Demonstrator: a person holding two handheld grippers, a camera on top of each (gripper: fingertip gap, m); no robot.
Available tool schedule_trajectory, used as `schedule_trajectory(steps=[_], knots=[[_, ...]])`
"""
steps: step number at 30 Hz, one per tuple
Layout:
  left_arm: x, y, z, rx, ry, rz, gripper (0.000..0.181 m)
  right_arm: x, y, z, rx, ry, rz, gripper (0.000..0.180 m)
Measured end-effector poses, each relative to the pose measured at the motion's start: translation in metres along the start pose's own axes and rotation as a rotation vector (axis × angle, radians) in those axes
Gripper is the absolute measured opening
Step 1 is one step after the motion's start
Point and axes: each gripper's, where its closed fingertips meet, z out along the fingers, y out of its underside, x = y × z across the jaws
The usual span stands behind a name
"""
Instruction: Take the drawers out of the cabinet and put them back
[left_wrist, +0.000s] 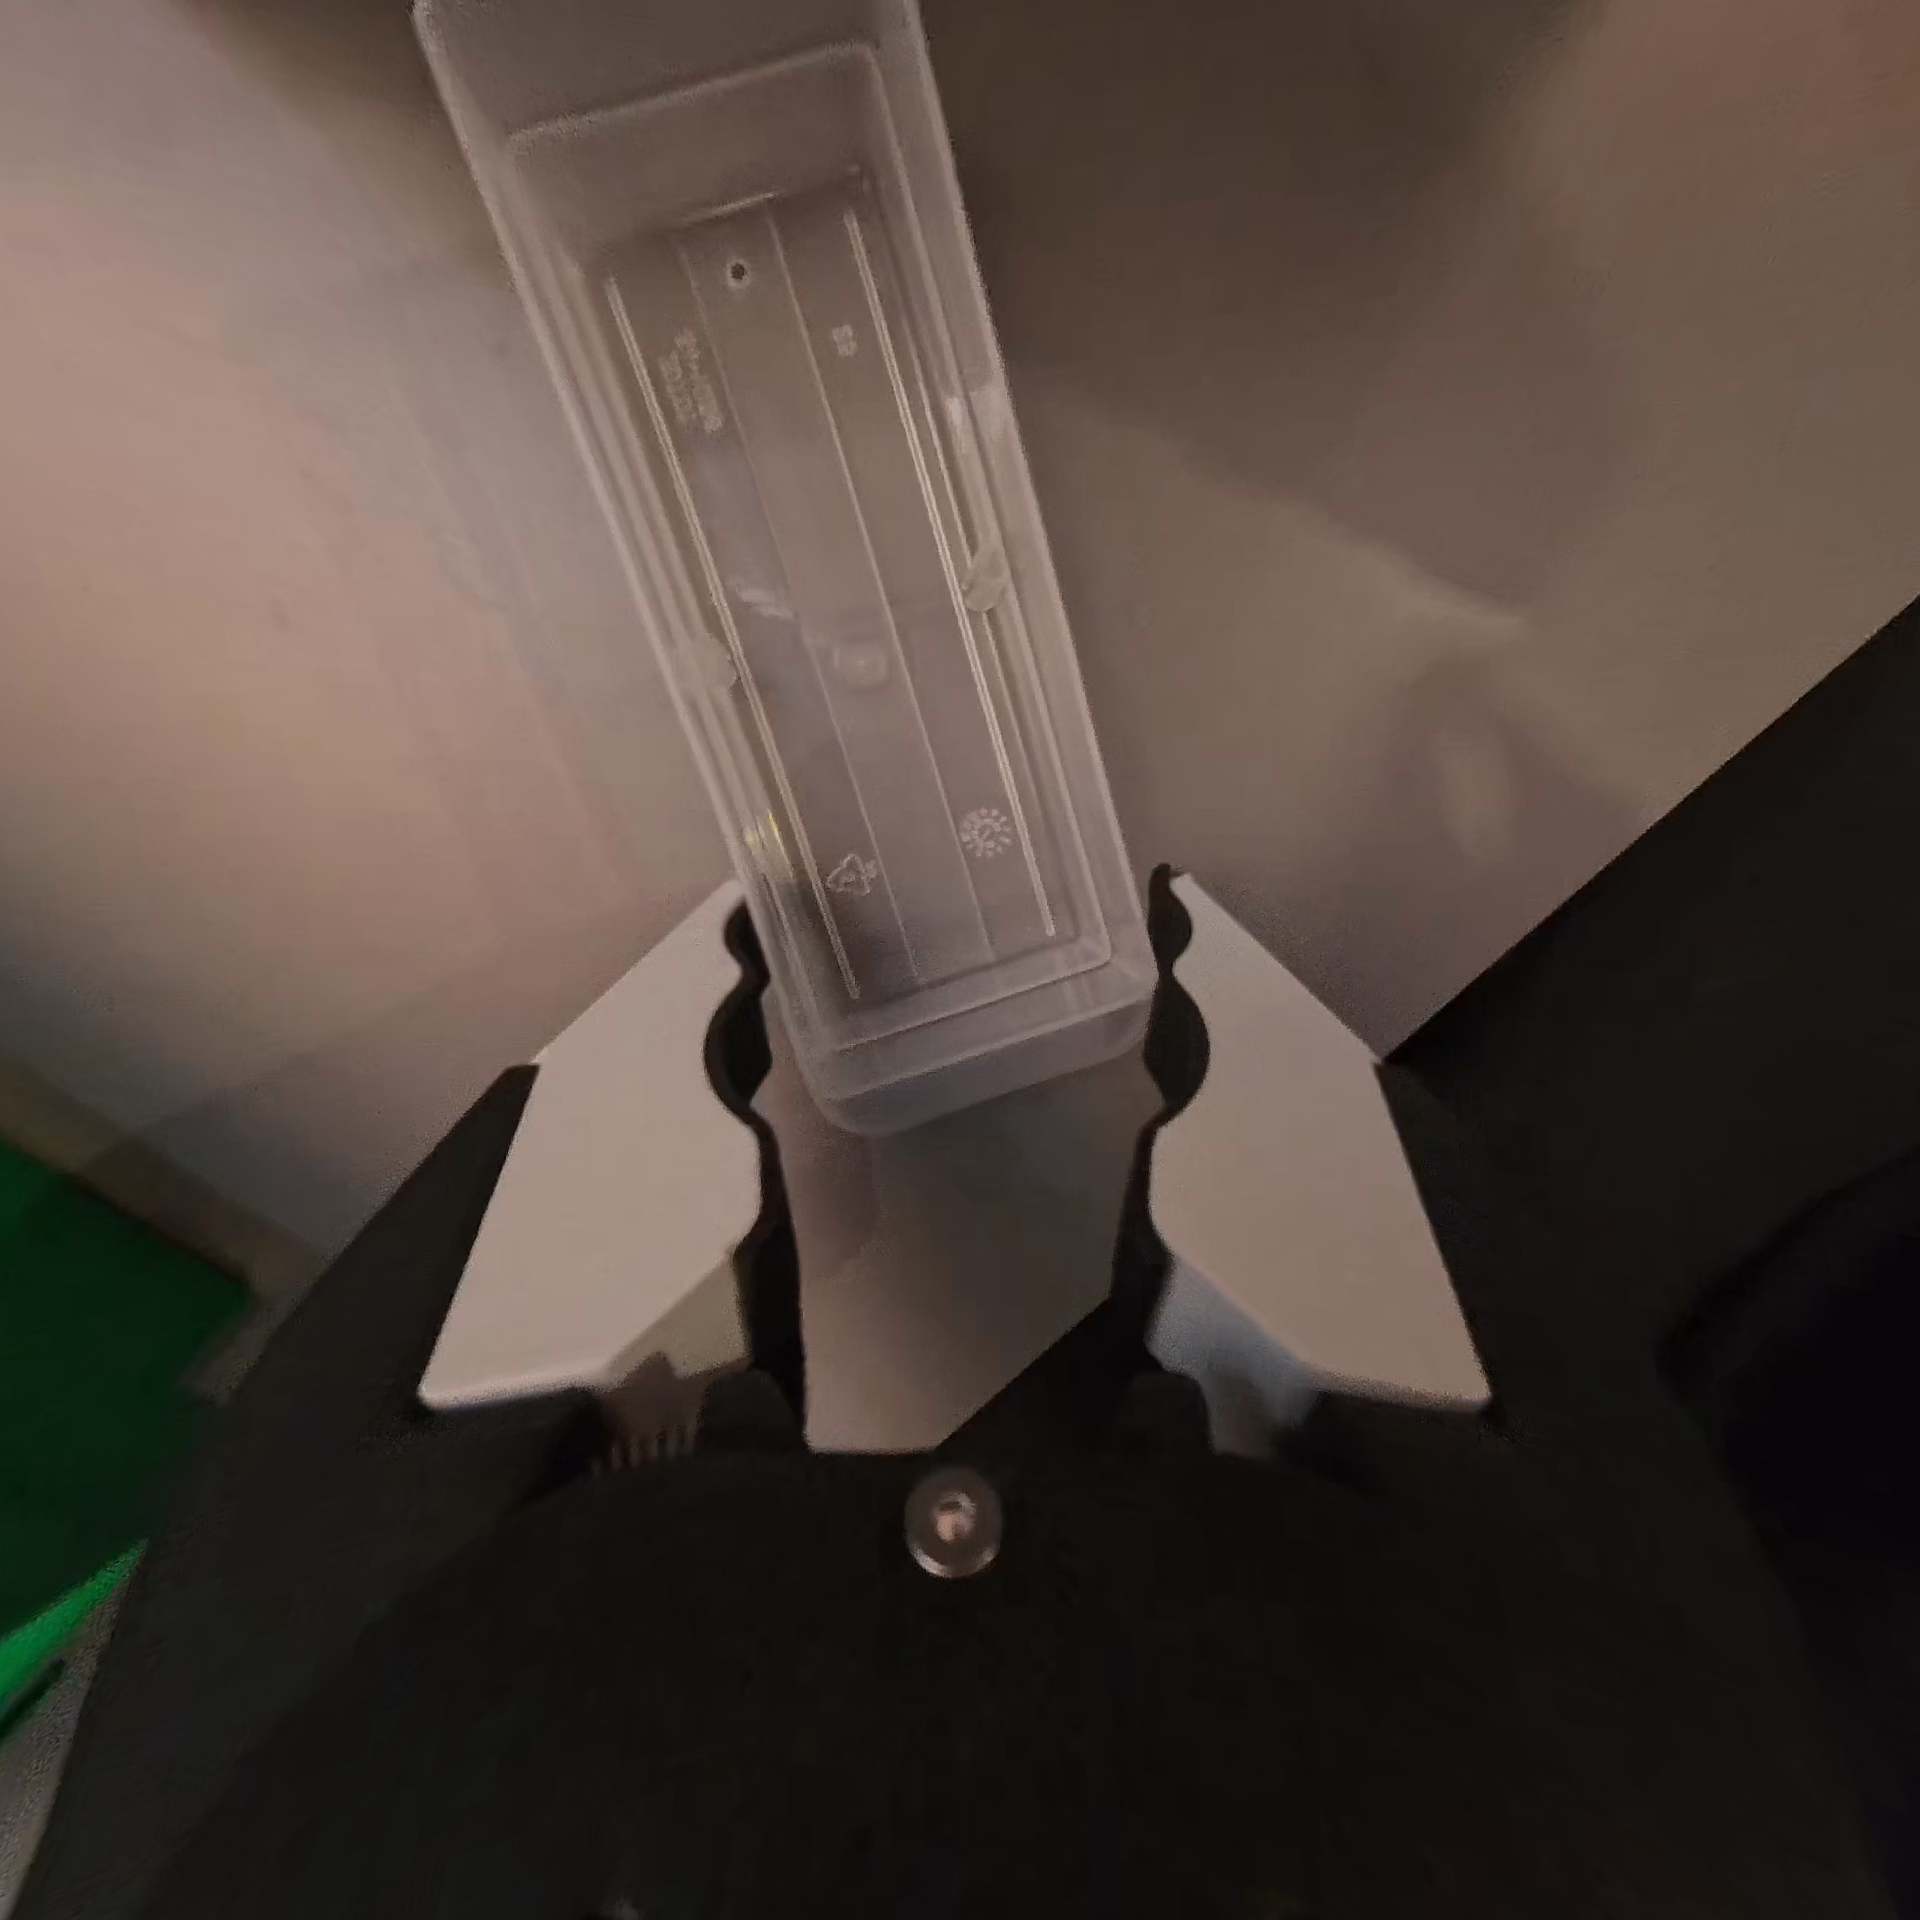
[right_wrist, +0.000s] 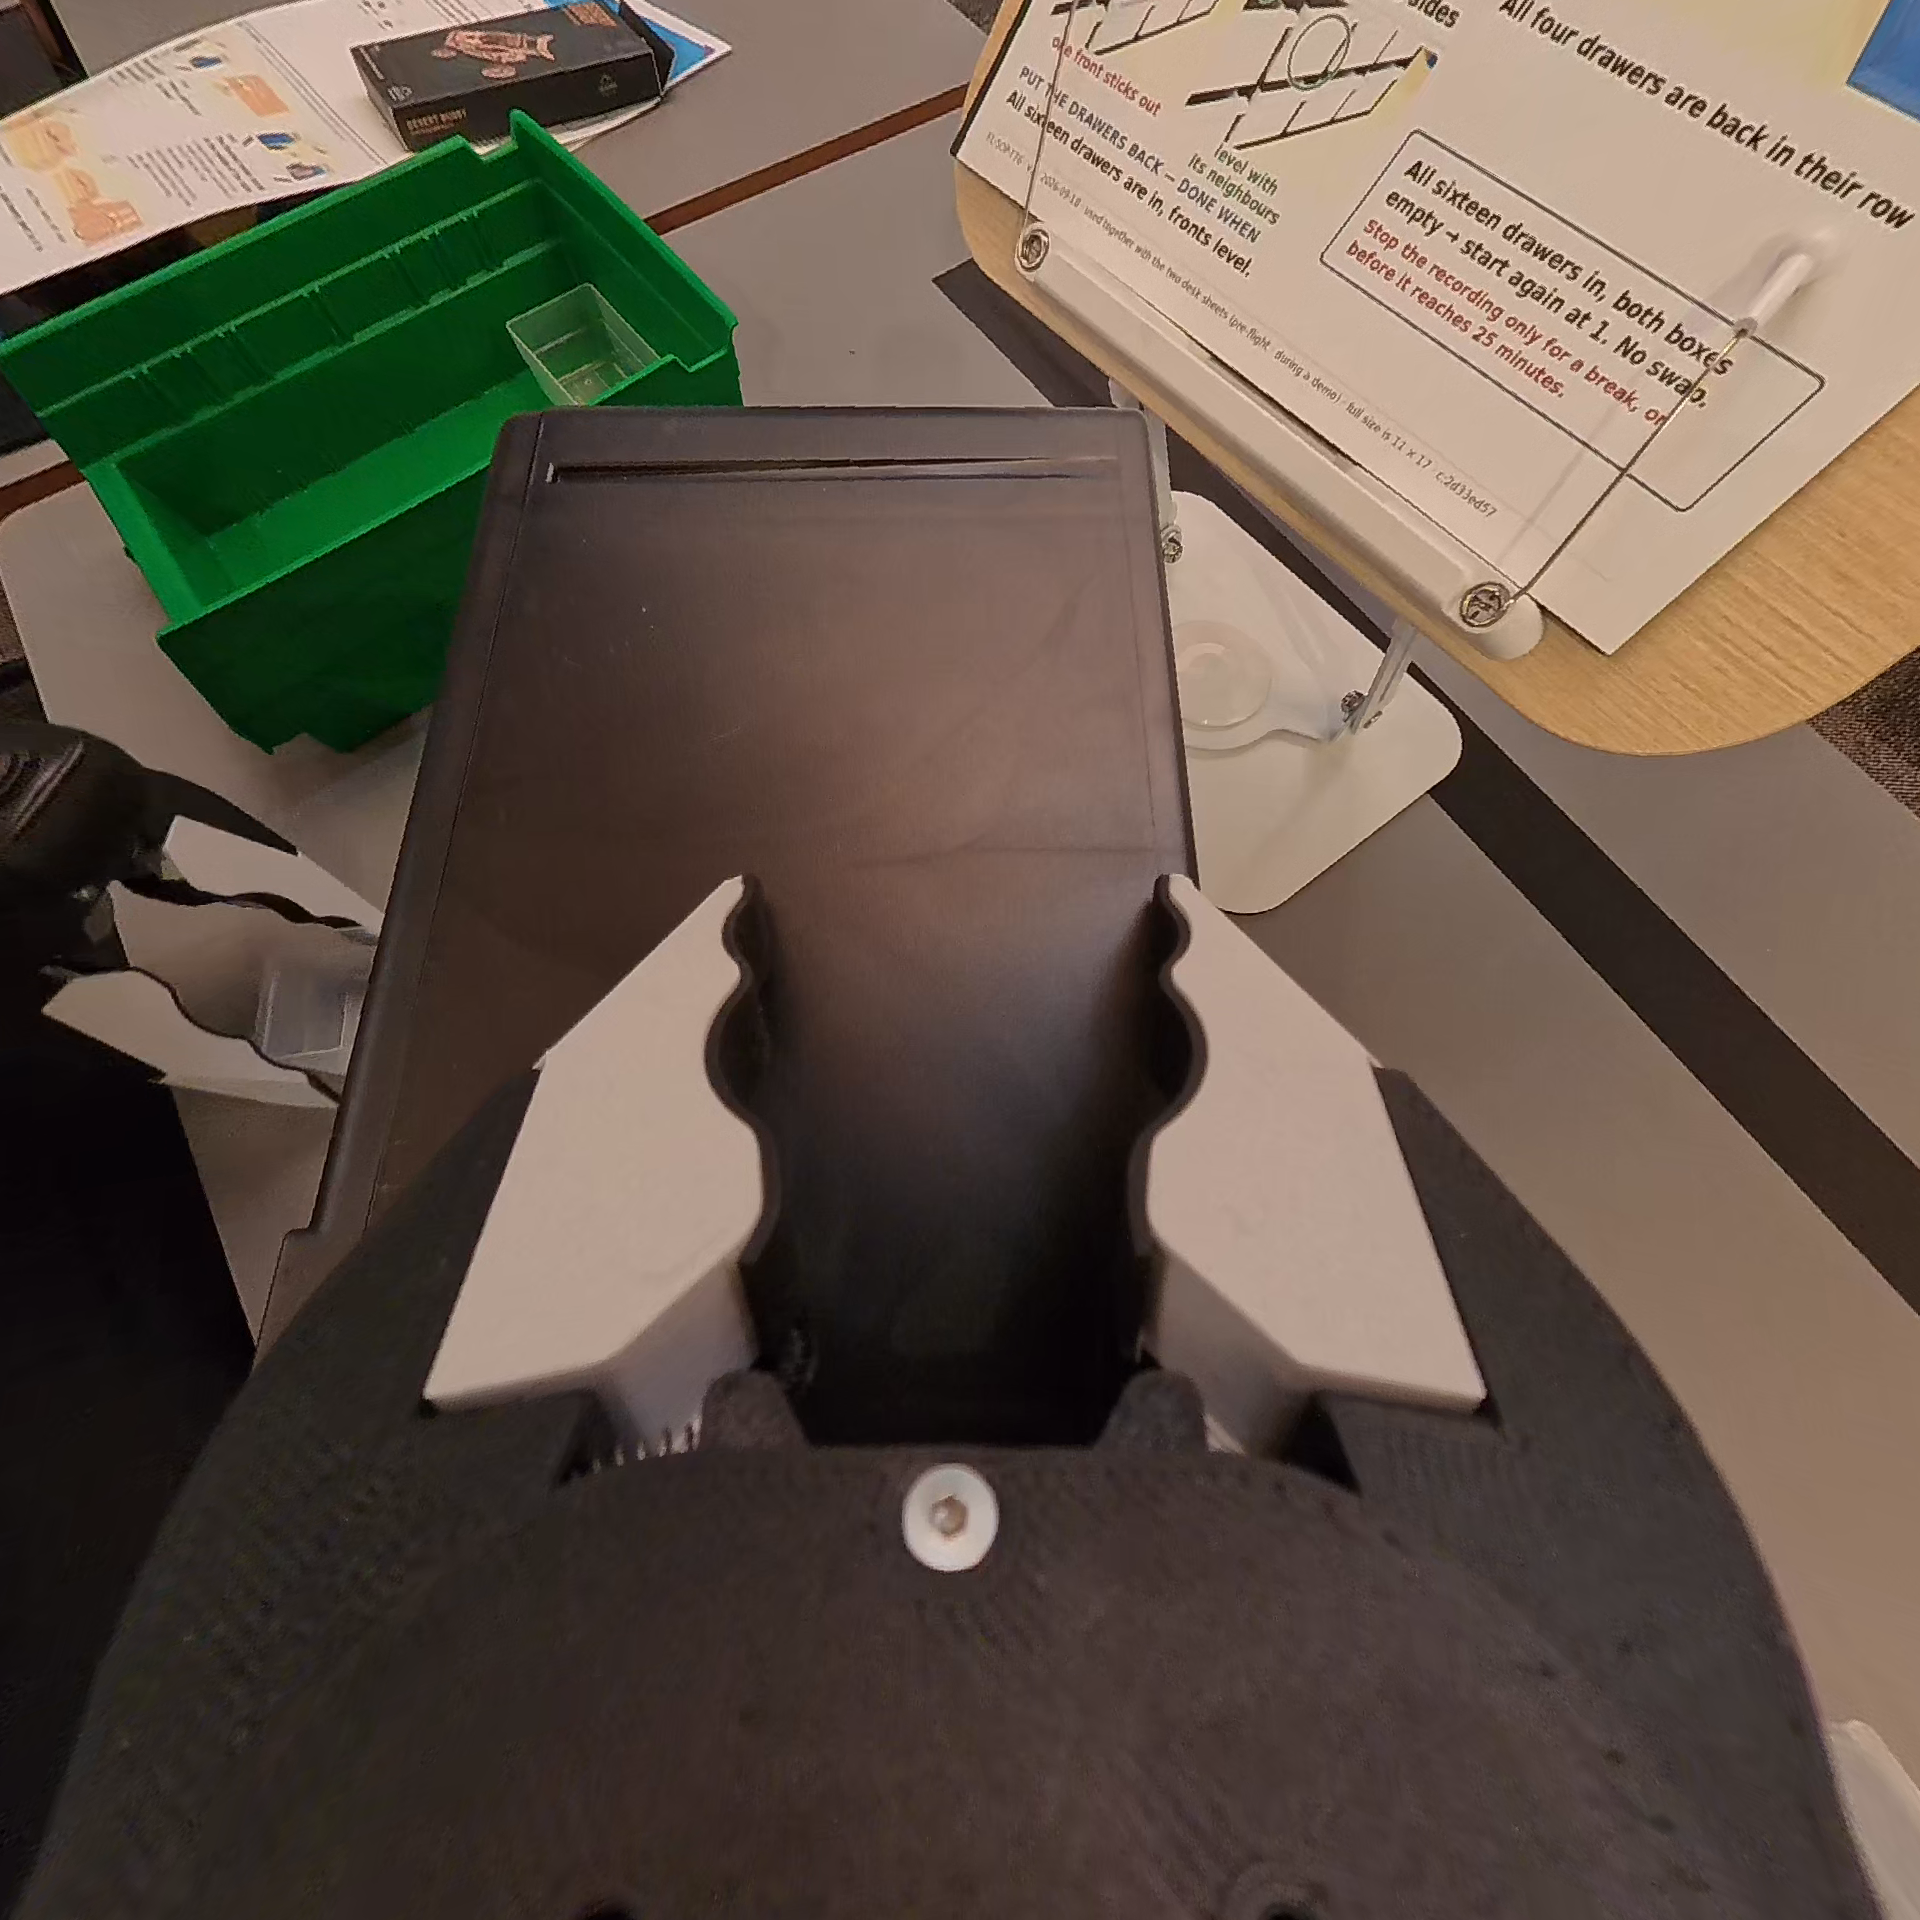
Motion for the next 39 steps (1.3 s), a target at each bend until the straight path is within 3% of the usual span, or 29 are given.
schedule_trajectory(steps=[28,39], knots=[[-0.021,-0.01,-0.039,0.095,0.036,0.015,0.068,0.0,0.0,0.0,-0.003,0.0,0.0,0.073],[-0.034,-0.033,-0.061,0.176,0.053,0.006,0.068,0.0,0.0,0.0,-0.005,-0.001,-0.001,0.073]])
